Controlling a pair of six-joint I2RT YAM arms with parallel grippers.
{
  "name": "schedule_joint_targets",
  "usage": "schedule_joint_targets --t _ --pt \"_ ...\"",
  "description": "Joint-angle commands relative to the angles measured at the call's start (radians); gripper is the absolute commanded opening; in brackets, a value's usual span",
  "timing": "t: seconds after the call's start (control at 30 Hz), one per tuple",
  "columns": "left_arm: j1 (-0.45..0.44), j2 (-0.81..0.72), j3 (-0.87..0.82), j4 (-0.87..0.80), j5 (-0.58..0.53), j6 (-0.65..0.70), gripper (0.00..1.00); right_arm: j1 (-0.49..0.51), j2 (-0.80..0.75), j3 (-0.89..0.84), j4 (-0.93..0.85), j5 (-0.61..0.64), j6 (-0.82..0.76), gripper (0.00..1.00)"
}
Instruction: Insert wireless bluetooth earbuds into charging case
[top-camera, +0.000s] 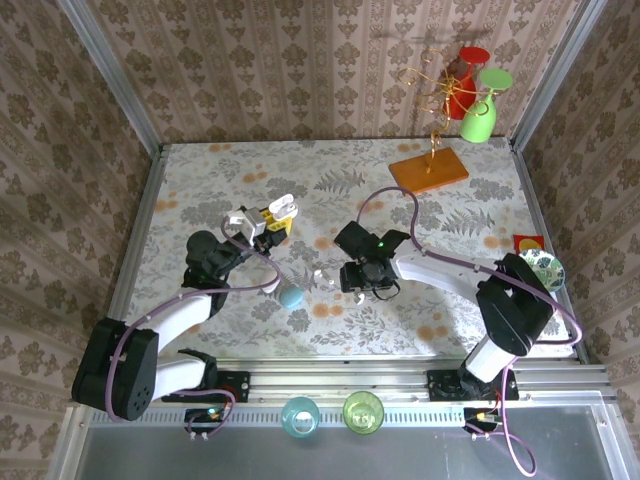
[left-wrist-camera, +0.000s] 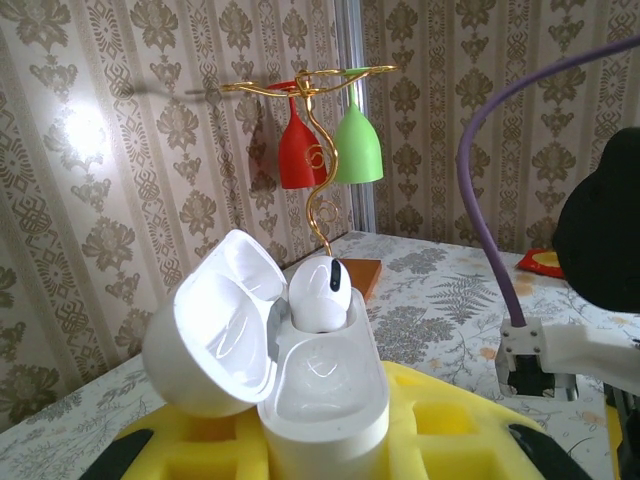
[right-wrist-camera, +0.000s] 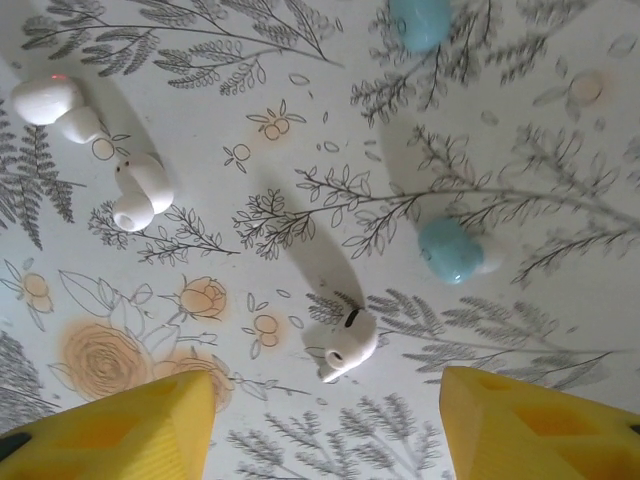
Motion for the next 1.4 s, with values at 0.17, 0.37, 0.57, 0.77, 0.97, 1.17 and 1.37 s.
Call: schedule_joint_targets --t 0.17,0.37,0.57,0.77,0.97,1.17,1.37 --pt "0.011 -0.015 -0.003 0.024 -0.003 0.013 0.0 -0.048 0.149 0.042 -0.117 -0.214 0.216 0.5" --pt "0.011 -0.009 -0.005 0.025 -0.003 0.017 0.0 -0.075 0.189 0.067 -0.125 -0.191 0.195 0.49" --pt "0.012 -0.003 -0.007 0.031 0.006 0.015 0.0 -0.105 0.211 0.098 -0.142 -0.205 0.161 0.44" --pt "0.011 -0.006 -0.016 0.037 0.004 0.014 0.0 -0.122 0.257 0.111 -0.14 -0.258 0.14 0.43" --pt "0.011 -0.009 -0.017 0.035 0.004 0.022 0.0 -0.122 0.285 0.102 -0.118 -0.3 0.146 0.36" --pt "0.011 -0.009 -0.024 0.033 0.0 0.028 0.0 -0.122 0.292 0.114 -0.134 -0.29 0.137 0.28" --pt "0.011 -0.01 -0.022 0.031 0.0 0.028 0.0 -0.122 0.267 0.135 -0.156 -0.235 0.121 0.25"
